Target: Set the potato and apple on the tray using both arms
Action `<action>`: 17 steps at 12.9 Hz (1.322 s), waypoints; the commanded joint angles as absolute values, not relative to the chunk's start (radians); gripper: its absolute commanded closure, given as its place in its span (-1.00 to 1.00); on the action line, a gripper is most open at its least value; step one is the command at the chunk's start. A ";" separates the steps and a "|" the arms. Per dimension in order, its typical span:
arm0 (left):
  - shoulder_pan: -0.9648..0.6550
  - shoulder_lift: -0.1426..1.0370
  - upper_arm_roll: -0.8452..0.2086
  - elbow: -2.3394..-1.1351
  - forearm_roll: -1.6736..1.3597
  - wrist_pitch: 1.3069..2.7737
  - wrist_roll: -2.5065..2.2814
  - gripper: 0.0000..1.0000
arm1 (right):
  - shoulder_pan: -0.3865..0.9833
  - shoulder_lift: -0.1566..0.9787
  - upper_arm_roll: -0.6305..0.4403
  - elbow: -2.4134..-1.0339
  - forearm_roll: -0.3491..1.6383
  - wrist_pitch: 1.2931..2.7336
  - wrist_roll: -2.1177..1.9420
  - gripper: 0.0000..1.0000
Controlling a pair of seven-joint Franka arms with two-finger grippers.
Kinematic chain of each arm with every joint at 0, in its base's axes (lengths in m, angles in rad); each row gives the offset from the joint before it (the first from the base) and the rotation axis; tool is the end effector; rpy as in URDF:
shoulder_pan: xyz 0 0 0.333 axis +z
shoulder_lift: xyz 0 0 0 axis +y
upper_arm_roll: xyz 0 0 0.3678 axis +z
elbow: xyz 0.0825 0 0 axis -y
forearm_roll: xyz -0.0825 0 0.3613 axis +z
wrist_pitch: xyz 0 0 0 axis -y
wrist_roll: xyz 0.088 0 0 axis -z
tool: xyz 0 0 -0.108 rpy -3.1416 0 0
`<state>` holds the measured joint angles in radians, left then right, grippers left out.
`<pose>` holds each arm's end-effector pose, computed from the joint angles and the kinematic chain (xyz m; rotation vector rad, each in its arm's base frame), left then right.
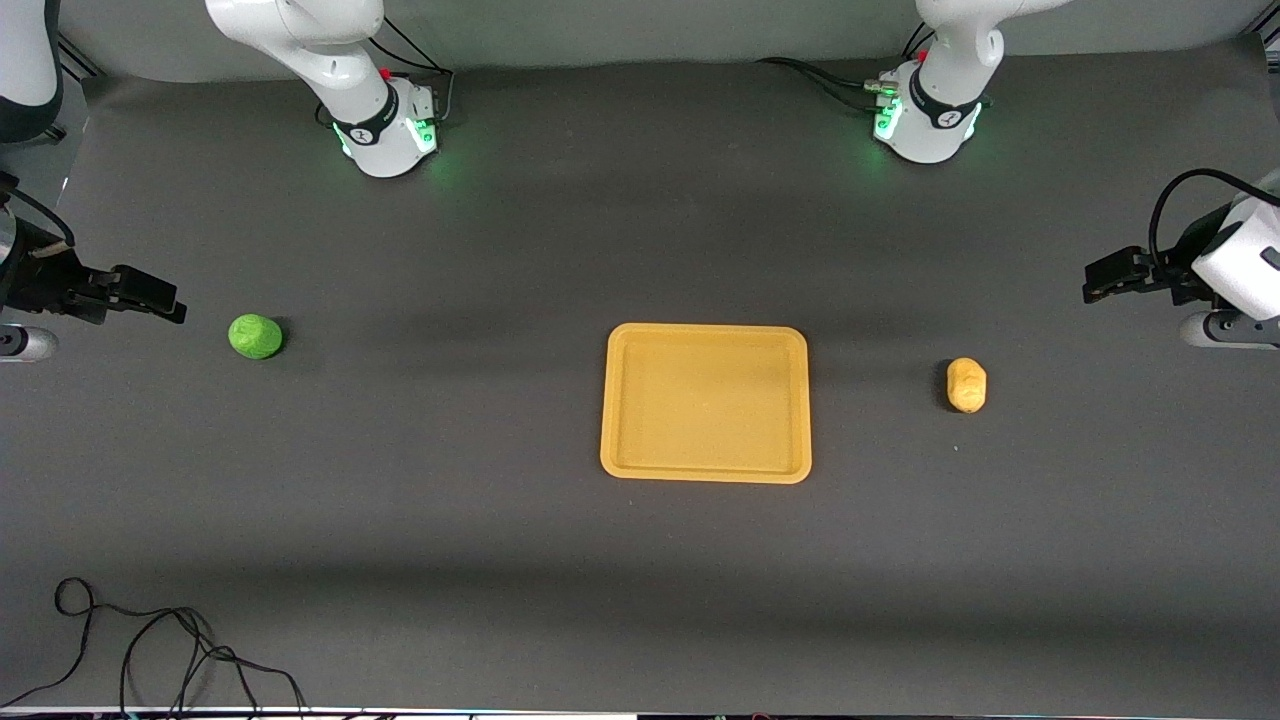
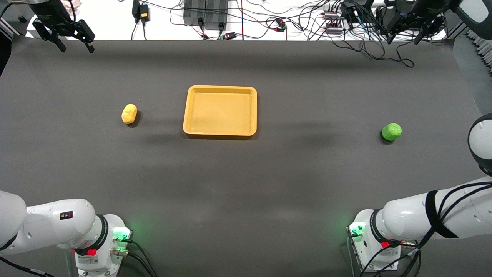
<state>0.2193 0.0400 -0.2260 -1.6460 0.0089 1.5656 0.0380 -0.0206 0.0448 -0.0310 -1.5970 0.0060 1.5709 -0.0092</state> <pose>0.5396 0.0000 0.6204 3.1332 -0.0714 -0.1873 0.5446 -0.0270 0.6394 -3.1322 0.0668 0.1108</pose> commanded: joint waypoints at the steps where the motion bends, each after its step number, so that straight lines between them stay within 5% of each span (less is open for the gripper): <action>1: 0.224 0.038 -0.230 -1.655 0.020 1.575 0.048 -0.99 | -0.026 0.054 -0.026 -1.574 0.002 1.562 -0.003 -1.00; 14: 0.212 0.038 -0.232 -1.638 0.051 1.588 0.046 -0.99 | -0.035 0.034 -0.037 -1.608 0.002 1.569 -0.021 -1.00; 17: 0.206 0.038 -0.236 -1.623 0.049 1.586 0.054 -0.99 | -0.035 0.031 -0.168 -1.641 -0.003 1.603 -0.190 -1.00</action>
